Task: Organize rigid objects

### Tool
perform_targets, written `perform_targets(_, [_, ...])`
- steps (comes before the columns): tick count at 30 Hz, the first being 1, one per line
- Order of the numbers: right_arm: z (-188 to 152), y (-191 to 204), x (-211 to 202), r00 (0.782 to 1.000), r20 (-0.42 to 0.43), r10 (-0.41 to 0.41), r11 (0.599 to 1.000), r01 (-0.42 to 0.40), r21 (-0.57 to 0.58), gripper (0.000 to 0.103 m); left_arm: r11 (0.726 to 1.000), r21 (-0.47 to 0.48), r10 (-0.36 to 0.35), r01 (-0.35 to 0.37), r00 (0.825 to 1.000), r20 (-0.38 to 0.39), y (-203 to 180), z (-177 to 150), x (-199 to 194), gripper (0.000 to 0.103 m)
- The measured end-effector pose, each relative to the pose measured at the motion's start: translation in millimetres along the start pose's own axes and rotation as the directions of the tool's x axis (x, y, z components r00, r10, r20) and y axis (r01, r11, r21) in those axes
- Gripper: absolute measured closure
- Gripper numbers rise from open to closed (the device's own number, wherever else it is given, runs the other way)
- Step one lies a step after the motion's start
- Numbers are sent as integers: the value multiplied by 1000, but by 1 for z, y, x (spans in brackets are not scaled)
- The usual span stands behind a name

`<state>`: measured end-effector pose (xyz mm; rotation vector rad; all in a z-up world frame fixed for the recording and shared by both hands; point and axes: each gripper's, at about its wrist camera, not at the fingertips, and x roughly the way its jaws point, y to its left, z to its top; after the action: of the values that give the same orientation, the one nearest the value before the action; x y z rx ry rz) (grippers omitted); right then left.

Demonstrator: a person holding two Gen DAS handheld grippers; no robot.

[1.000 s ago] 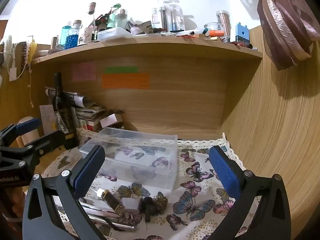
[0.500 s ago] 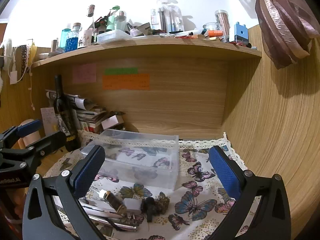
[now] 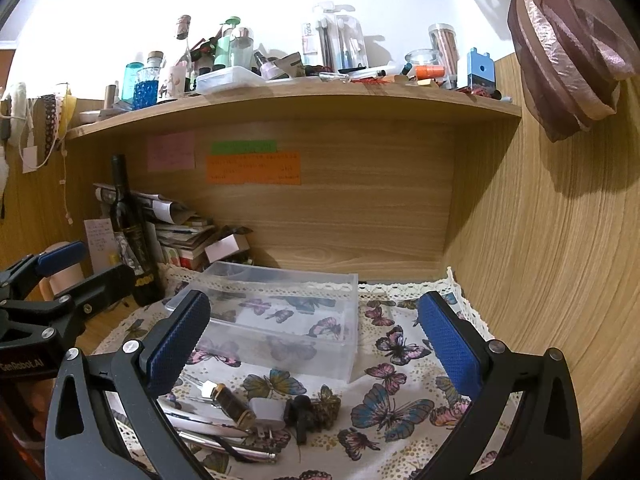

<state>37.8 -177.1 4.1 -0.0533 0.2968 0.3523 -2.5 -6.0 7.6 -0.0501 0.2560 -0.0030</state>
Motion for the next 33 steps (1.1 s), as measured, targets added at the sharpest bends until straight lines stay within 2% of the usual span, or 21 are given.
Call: perform_targets(33, [1,0,-2,1000,5,2,1000,-2,6,0,1000,0,-3,3,1000,2,-4,2,-2,0])
